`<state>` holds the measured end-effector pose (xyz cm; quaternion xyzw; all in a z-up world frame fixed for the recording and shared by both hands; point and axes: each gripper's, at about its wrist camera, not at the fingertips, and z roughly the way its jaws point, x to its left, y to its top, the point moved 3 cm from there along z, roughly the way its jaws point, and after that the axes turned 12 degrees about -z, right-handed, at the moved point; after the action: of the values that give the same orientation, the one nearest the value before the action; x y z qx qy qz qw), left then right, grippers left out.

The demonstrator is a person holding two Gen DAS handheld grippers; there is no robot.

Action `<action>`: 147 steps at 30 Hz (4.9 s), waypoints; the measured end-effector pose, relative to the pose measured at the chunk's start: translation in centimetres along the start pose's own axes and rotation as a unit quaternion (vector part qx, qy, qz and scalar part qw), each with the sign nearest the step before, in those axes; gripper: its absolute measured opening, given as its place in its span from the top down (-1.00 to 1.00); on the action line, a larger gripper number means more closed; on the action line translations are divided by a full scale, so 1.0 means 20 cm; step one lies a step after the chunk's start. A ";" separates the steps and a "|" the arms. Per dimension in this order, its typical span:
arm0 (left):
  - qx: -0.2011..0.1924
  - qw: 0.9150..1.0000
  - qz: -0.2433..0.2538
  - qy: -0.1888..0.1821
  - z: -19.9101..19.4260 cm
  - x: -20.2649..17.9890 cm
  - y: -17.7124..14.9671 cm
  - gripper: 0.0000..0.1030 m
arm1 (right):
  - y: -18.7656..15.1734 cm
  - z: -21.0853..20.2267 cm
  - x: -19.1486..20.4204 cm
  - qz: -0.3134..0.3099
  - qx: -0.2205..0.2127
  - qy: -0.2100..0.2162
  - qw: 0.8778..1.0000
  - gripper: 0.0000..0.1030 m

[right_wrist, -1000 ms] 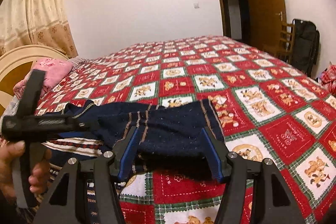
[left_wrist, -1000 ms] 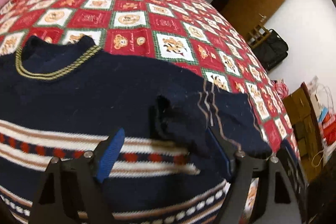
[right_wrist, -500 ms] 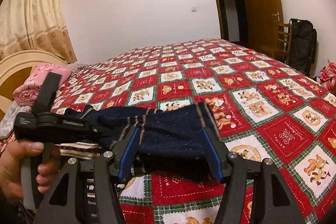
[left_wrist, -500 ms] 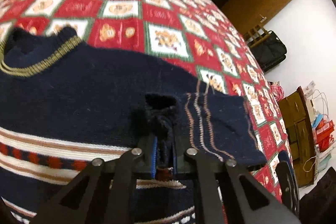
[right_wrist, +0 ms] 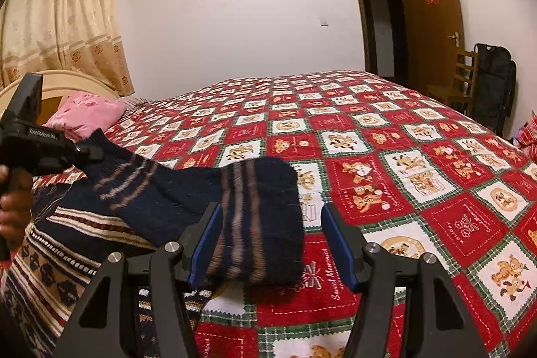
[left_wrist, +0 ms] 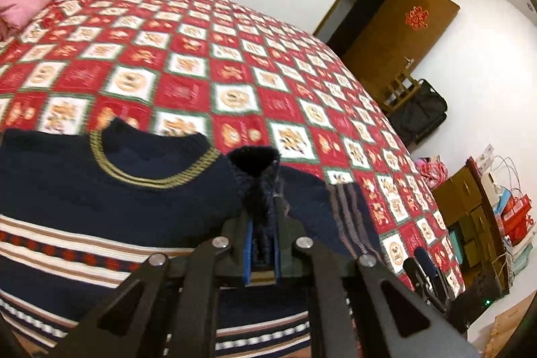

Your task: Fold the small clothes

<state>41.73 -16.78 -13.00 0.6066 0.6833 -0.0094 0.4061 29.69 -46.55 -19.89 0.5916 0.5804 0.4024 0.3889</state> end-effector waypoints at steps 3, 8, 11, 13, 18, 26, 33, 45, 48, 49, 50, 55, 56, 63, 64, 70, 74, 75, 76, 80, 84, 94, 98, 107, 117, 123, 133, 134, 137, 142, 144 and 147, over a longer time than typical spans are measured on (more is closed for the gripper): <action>-0.007 1.000 -0.004 0.012 -0.04 0.09 0.03 0.82 | 0.00 0.01 0.02 -0.008 0.002 0.007 1.000 -0.20; -0.021 0.999 -0.017 0.036 -0.09 0.25 0.08 0.82 | -0.01 0.01 0.07 -0.025 0.000 0.022 0.999 -0.20; -0.033 0.998 -0.024 0.055 -0.11 0.36 0.12 0.82 | -0.01 0.01 0.11 -0.035 0.001 0.033 0.999 -0.20; -0.036 0.997 -0.030 0.063 -0.11 0.40 0.13 0.82 | -0.02 0.01 0.13 -0.044 0.002 0.039 0.998 -0.20; -0.029 0.995 -0.047 0.088 -0.04 0.55 0.13 0.82 | -0.04 0.03 0.19 -0.060 0.014 0.062 0.996 -0.21; -0.010 0.993 -0.049 0.107 0.04 0.62 0.06 0.81 | 0.03 0.07 0.27 -0.045 0.025 0.098 0.994 -0.21; -0.006 0.992 -0.031 0.123 0.07 0.61 0.02 0.78 | 0.15 0.30 0.44 -0.098 0.083 0.095 0.987 -0.15; -0.021 0.981 0.012 0.191 -0.10 0.78 -0.07 0.10 | 0.10 0.28 0.56 -0.154 0.155 0.047 0.975 0.07; -0.033 0.981 0.020 0.192 -0.18 0.78 -0.10 0.10 | 0.17 0.32 0.75 -0.180 0.142 0.073 0.971 0.07; -0.040 0.981 0.023 0.188 -0.24 0.79 -0.11 0.10 | 0.17 0.34 0.81 -0.186 0.143 0.080 0.969 0.07; -0.045 0.981 0.026 0.188 -0.27 0.79 -0.11 0.06 | 0.16 0.39 0.87 -0.193 0.149 0.083 0.966 0.07; -0.077 0.974 0.047 0.207 -0.45 0.87 -0.11 -0.20 | 0.01 0.58 0.95 -0.166 0.193 0.074 0.964 0.07; -0.081 0.973 0.048 0.211 -0.48 0.90 -0.10 -0.21 | 0.00 0.57 0.94 -0.165 0.195 0.073 0.964 0.07; -0.099 0.959 -0.005 0.267 -0.62 1.29 -0.04 -0.35 | 0.11 0.51 1.02 -0.160 0.177 0.080 0.968 0.07; -0.100 0.956 -0.023 0.275 -0.64 1.36 -0.03 -0.35 | 0.15 0.53 1.07 -0.156 0.170 0.086 0.969 0.07; -0.128 0.942 -0.094 0.296 -0.77 1.60 -0.01 -0.35 | 0.25 0.70 1.36 -0.141 0.159 0.134 0.968 0.07; -0.142 0.928 -0.116 0.323 -0.86 1.74 0.02 -0.35 | 0.20 0.80 1.47 -0.132 0.176 0.144 0.965 0.07; -0.147 0.925 -0.126 0.327 -0.89 1.80 0.03 -0.35 | 0.18 0.82 1.48 -0.128 0.181 0.148 0.964 0.07; -0.150 0.922 -0.135 0.331 -0.92 1.84 0.04 -0.35 | 0.16 0.82 1.50 -0.129 0.182 0.147 0.964 0.07; -0.158 0.908 -0.152 0.356 -0.99 2.00 0.09 -0.35 | 0.15 0.80 1.49 -0.126 0.187 0.154 0.962 0.07; -0.162 0.901 -0.162 0.369 -1.04 2.09 0.14 -0.35 | 0.12 0.73 1.51 -0.147 0.185 0.156 0.959 0.07; -0.175 0.883 -0.195 0.388 -1.09 2.32 0.31 -0.35 | 0.07 0.65 1.54 -0.174 0.148 0.130 0.965 -0.02; -0.189 0.879 -0.242 0.366 -1.14 2.47 0.38 -0.35 | 0.07 0.64 1.55 -0.183 0.143 0.121 0.965 -0.02; -0.202 0.870 -0.307 0.328 -1.11 2.68 0.59 -0.35 | 0.07 0.64 1.54 -0.179 0.141 0.122 0.966 -0.02; -0.209 0.869 -0.288 0.343 -0.99 2.70 0.72 -0.17 | 0.07 0.64 1.54 -0.180 0.141 0.121 0.966 -0.02; -0.190 0.882 -0.277 0.329 -0.94 2.69 0.74 0.83 | 0.07 0.64 1.54 -0.179 0.141 0.121 0.966 -0.02; -0.221 0.884 -0.261 0.318 -0.98 2.61 0.74 0.86 | 0.06 0.64 1.54 -0.178 0.141 0.121 0.966 -0.03; -0.225 0.886 -0.260 0.312 -1.00 2.59 0.73 0.86 | 0.06 0.64 1.54 -0.178 0.141 0.121 0.966 -0.03; -0.240 0.893 -0.245 0.292 -1.06 2.50 0.73 0.86 | 0.07 0.65 1.53 -0.176 0.141 0.123 0.966 -0.03; -0.251 0.919 -0.198 0.230 -1.12 2.16 0.72 0.86 | 0.07 0.66 1.52 -0.171 0.141 0.126 0.967 -0.04; -0.249 0.928 -0.182 0.210 -1.11 2.03 0.70 0.86 | 0.07 0.65 1.52 -0.169 0.141 0.126 0.967 -0.04; -0.242 0.942 -0.161 0.168 -1.09 1.80 0.66 0.87 | 0.07 0.65 1.52 -0.169 0.141 0.126 0.967 -0.04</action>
<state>43.33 27.30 -12.38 0.3651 0.8119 0.1929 0.4128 42.42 -16.04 -22.78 0.4787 0.7667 0.3163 0.2879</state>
